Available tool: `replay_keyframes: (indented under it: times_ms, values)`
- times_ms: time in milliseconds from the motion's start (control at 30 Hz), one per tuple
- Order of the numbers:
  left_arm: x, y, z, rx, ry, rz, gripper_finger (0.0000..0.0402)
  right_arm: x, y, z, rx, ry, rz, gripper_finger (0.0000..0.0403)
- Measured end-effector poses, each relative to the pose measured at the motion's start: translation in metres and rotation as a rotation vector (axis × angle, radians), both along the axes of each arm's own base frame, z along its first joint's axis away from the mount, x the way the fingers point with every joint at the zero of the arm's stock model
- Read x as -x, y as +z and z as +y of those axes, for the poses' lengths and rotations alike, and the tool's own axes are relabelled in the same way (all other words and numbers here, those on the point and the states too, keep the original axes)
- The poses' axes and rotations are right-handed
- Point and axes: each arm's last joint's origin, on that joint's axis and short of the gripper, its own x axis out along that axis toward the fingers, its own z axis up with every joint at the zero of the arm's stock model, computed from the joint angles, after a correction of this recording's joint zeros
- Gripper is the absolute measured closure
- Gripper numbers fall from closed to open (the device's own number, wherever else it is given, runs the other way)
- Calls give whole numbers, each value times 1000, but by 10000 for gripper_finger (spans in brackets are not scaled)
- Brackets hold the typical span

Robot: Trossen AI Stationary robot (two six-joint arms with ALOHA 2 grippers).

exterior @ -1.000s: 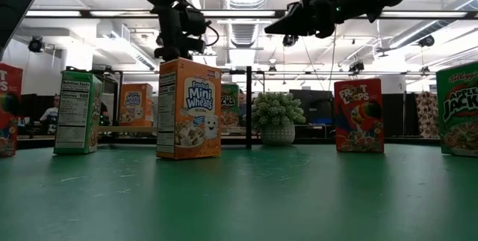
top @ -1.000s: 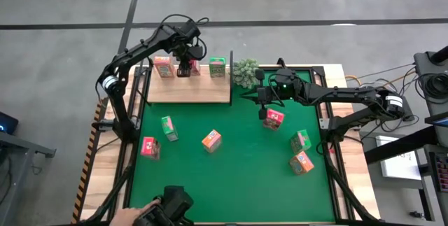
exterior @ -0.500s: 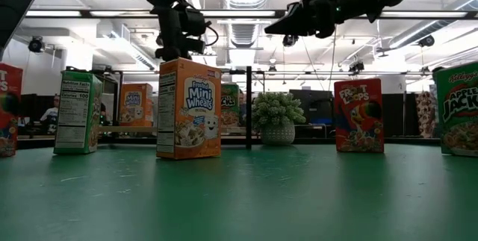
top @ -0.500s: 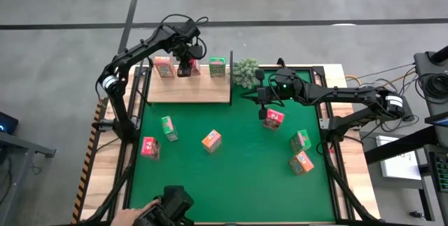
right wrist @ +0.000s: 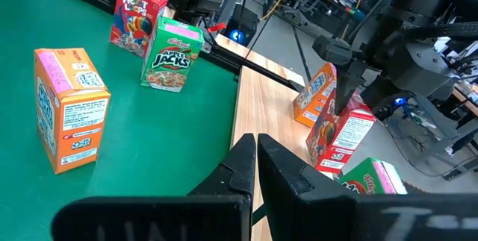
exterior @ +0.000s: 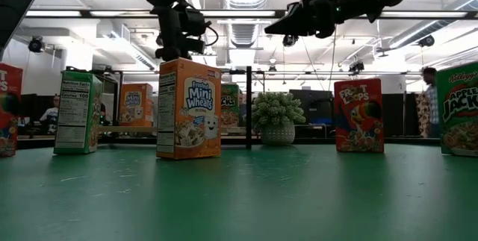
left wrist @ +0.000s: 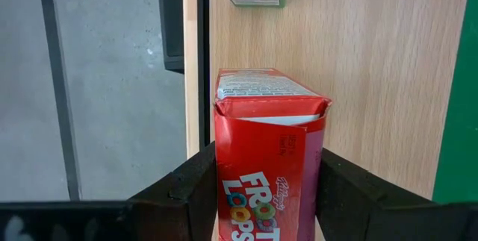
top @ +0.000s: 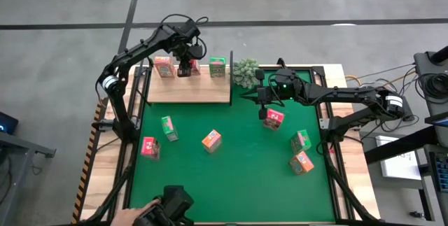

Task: Stack cereal on shelf
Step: Put the bottom red cereal box on the shelf

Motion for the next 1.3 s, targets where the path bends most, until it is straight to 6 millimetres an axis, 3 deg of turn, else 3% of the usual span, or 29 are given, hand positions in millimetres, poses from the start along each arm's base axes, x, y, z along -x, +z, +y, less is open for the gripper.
replay_keyframes:
  times_ms: [767,1133,1300]
  values:
    - [1,1,2,-12,9,2,188,0,0,0,0,0,0,394]
    - [2,42,-4,-46,89,-63,188,0,0,0,0,0,0,394]
    - [-3,65,-18,13,127,-165,196,0,0,0,0,0,0,394]
